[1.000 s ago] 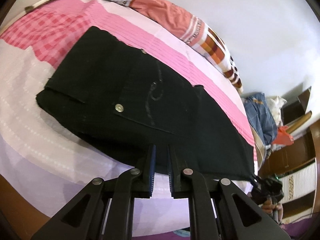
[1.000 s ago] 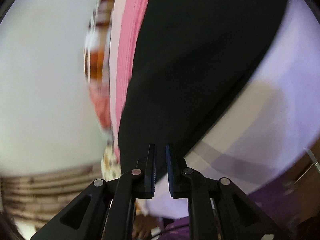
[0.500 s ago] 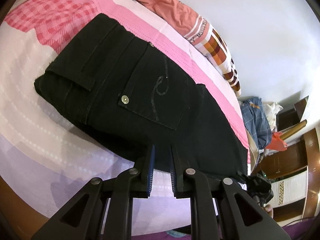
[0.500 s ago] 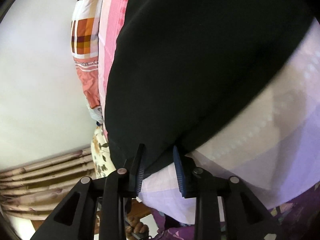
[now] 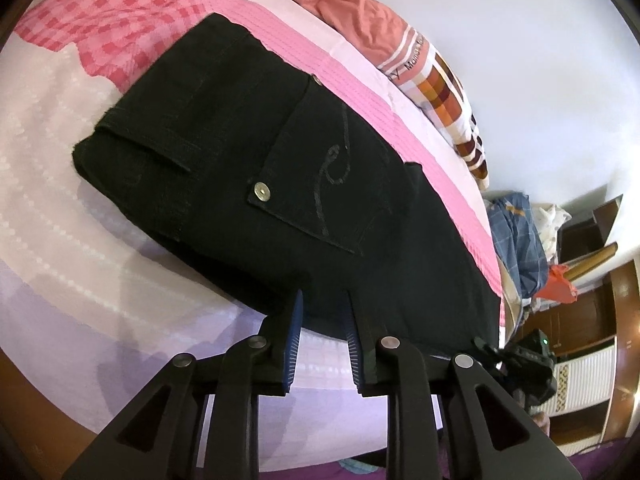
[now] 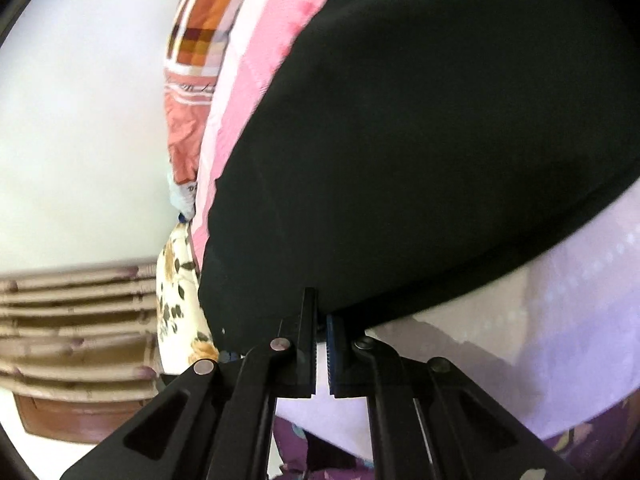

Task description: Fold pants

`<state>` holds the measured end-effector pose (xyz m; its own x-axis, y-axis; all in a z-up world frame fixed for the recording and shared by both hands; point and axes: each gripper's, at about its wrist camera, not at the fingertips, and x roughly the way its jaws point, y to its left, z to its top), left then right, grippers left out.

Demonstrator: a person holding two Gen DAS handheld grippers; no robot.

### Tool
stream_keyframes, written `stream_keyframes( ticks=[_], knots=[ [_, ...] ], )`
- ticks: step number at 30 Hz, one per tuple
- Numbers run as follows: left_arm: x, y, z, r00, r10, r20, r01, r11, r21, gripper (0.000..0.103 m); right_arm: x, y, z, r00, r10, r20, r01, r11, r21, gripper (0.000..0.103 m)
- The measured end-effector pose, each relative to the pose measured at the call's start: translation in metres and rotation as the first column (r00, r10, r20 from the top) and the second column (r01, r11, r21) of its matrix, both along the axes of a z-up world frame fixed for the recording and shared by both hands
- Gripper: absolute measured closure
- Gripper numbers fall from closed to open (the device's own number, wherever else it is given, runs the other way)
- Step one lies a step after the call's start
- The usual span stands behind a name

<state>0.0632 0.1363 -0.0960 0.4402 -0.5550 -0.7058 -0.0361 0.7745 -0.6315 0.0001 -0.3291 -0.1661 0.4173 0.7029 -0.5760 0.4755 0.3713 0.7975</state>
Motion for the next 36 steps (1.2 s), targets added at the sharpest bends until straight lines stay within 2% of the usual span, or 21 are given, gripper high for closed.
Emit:
stream_keyframes(
  ticks=[4, 8, 12, 13, 15, 16, 18, 20, 22, 23, 24, 26, 30, 31, 34, 36],
  knots=[
    [0.001, 0.005, -0.003, 1.0, 0.014, -0.011, -0.014, 1.0, -0.009, 0.079, -0.005, -0.001, -0.018, 0.998, -0.008, -0.068, 0.011, 0.999, 0.035, 0.098],
    [0.0, 0.006, -0.005, 1.0, 0.013, -0.007, -0.013, 1.0, -0.005, 0.078, -0.001, 0.0, -0.021, 0.998, -0.013, -0.06, 0.017, 0.998, 0.068, 0.096],
    [0.0, 0.008, -0.001, 1.0, 0.016, -0.003, -0.016, 1.0, 0.007, 0.078, -0.003, 0.002, -0.029, 0.996, -0.022, -0.086, 0.036, 0.987, 0.156, 0.092],
    [-0.001, 0.01, 0.002, 1.0, 0.022, 0.0, -0.022, 1.0, 0.011, 0.078, -0.003, 0.003, -0.03, 0.996, -0.009, -0.092, 0.026, 0.983, 0.183, 0.089],
    [-0.003, 0.017, 0.011, 0.999, 0.041, 0.015, -0.042, 0.999, 0.017, 0.077, 0.0, 0.011, -0.029, 0.994, 0.043, -0.096, -0.019, 0.97, 0.243, 0.073],
    [-0.004, 0.026, 0.018, 0.998, 0.059, 0.025, -0.059, 0.998, 0.015, 0.076, 0.0, 0.017, -0.027, 0.991, 0.093, -0.094, -0.063, 0.958, 0.279, 0.069],
    [-0.007, 0.043, 0.027, 0.994, 0.099, 0.037, -0.1, 0.995, 0.012, 0.064, 0.002, 0.026, -0.013, 0.986, 0.164, -0.041, -0.145, 0.947, 0.288, 0.069],
    [-0.01, 0.06, 0.032, 0.988, 0.147, 0.055, -0.149, 0.988, 0.038, 0.061, 0.008, 0.03, 0.003, 0.979, 0.199, 0.029, -0.2, 0.942, 0.268, 0.069],
    [-0.008, 0.077, 0.028, 0.985, 0.173, 0.026, -0.174, 0.984, 0.045, 0.061, 0.017, 0.034, 0.018, 0.972, 0.212, 0.101, -0.231, 0.941, 0.249, 0.066],
    [-0.005, 0.081, 0.025, 0.984, 0.179, 0.007, -0.179, 0.983, 0.038, 0.061, 0.02, 0.036, 0.023, 0.97, 0.21, 0.126, -0.236, 0.94, 0.248, 0.061],
    [-0.002, 0.083, 0.022, 0.984, 0.18, -0.004, -0.18, 0.983, 0.045, 0.061, 0.024, 0.038, 0.026, 0.968, 0.206, 0.141, -0.236, 0.938, 0.253, 0.054],
    [0.004, 0.082, 0.019, 0.986, 0.165, -0.003, -0.165, 0.984, 0.067, 0.061, 0.028, 0.045, 0.027, 0.966, 0.21, 0.15, -0.244, 0.931, 0.27, 0.049],
    [0.019, 0.07, 0.018, 0.993, 0.12, 0.017, -0.122, 0.98, 0.156, 0.061, 0.032, 0.061, 0.021, 0.96, 0.251, 0.122, -0.276, 0.923, 0.267, 0.049],
    [0.019, 0.07, 0.019, 0.992, 0.119, 0.028, -0.122, 0.978, 0.171, 0.062, 0.032, 0.062, 0.018, 0.961, 0.252, 0.112, -0.274, 0.922, 0.274, 0.049],
    [0.019, 0.071, 0.025, 0.99, 0.126, 0.07, -0.139, 0.963, 0.23, 0.082, 0.03, 0.06, 0.012, 0.967, 0.236, 0.092, -0.253, 0.924, 0.285, 0.049],
    [0.019, 0.077, 0.024, 0.985, 0.153, 0.076, -0.167, 0.955, 0.246, 0.086, 0.029, 0.058, 0.01, 0.97, 0.226, 0.085, -0.241, 0.926, 0.29, 0.047]
  ],
)
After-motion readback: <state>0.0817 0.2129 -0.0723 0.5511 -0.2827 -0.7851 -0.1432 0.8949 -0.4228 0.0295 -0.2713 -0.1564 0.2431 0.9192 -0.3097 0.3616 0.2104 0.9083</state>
